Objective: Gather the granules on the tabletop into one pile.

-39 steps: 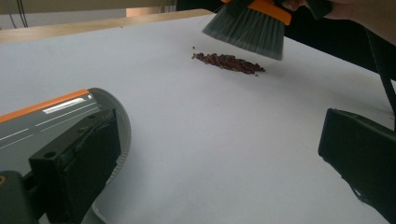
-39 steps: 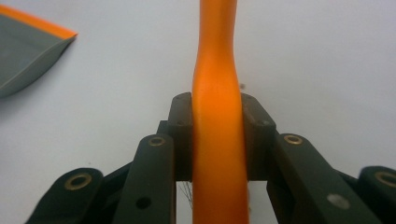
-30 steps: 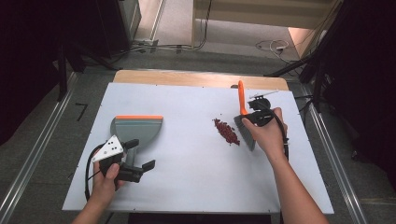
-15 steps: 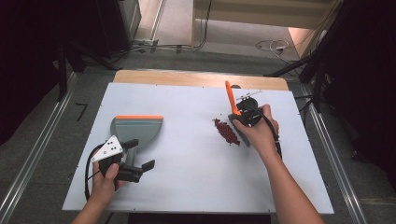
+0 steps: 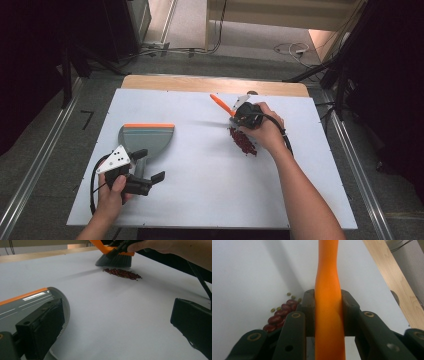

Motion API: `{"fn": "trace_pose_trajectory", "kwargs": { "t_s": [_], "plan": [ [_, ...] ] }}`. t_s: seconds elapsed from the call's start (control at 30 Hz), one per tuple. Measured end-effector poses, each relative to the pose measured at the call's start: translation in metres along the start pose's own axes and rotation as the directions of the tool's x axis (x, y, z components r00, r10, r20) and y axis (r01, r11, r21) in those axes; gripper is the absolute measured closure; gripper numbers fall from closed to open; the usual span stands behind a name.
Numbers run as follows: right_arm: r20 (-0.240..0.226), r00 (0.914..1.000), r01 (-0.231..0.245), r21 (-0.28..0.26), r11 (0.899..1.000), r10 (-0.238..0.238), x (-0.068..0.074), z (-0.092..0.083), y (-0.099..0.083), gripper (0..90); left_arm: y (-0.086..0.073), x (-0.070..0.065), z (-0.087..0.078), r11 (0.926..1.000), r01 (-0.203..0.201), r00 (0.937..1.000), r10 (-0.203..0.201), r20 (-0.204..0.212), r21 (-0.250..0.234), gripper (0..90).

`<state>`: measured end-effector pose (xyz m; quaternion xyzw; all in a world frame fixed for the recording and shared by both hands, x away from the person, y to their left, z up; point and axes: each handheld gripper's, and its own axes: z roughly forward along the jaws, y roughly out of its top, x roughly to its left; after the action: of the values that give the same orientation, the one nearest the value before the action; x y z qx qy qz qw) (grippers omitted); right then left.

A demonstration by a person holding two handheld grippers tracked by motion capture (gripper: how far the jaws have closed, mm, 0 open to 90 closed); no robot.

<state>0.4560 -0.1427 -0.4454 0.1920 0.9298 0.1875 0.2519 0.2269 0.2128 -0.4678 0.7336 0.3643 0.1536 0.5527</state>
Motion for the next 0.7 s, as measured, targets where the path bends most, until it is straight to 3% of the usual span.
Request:
{"fn": "trace_pose_trajectory", "kwargs": {
  "t_s": [0.13,0.23,0.33,0.47,0.6,0.67,0.7],
  "plan": [
    [-0.046,0.9989,0.012,0.001,1.0,-0.012,0.005,-0.008,-0.006,68.6,0.0,-0.001,0.001,1.0,0.002,1.0,-0.002,0.002,-0.003,0.0],
    [-0.099,0.9951,-0.007,-0.003,1.0,0.006,0.004,-0.016,-0.011,68.5,0.0,-0.001,0.001,1.0,0.003,1.0,-0.003,0.001,-0.002,0.0],
    [-0.093,0.9956,-0.012,-0.013,1.0,0.011,0.003,-0.025,-0.016,68.5,0.0,-0.001,0.001,1.0,0.005,1.0,-0.005,-0.001,-0.003,0.0],
    [-0.08,0.9918,-0.105,-0.076,0.992,0.099,0.001,-0.043,-0.023,68.5,0.0,0.0,0.002,1.0,0.004,1.0,-0.004,-0.004,-0.001,0.0],
    [-0.084,0.9716,-0.231,-0.136,0.963,0.221,-0.001,-0.059,-0.033,68.5,0.0,0.0,0.002,1.0,0.005,1.0,-0.005,-0.008,-0.001,0.0],
    [-0.107,0.9508,-0.305,-0.167,0.938,0.291,-0.002,-0.066,-0.04,68.5,0.0,0.001,0.002,1.0,0.005,0.9999,-0.005,-0.009,-0.002,0.0],
    [-0.129,0.9337,-0.352,-0.166,0.921,0.334,-0.002,-0.07,-0.044,68.5,0.0,0.001,0.002,1.0,0.005,0.9999,-0.005,-0.01,-0.001,0.0]
  ]
}}
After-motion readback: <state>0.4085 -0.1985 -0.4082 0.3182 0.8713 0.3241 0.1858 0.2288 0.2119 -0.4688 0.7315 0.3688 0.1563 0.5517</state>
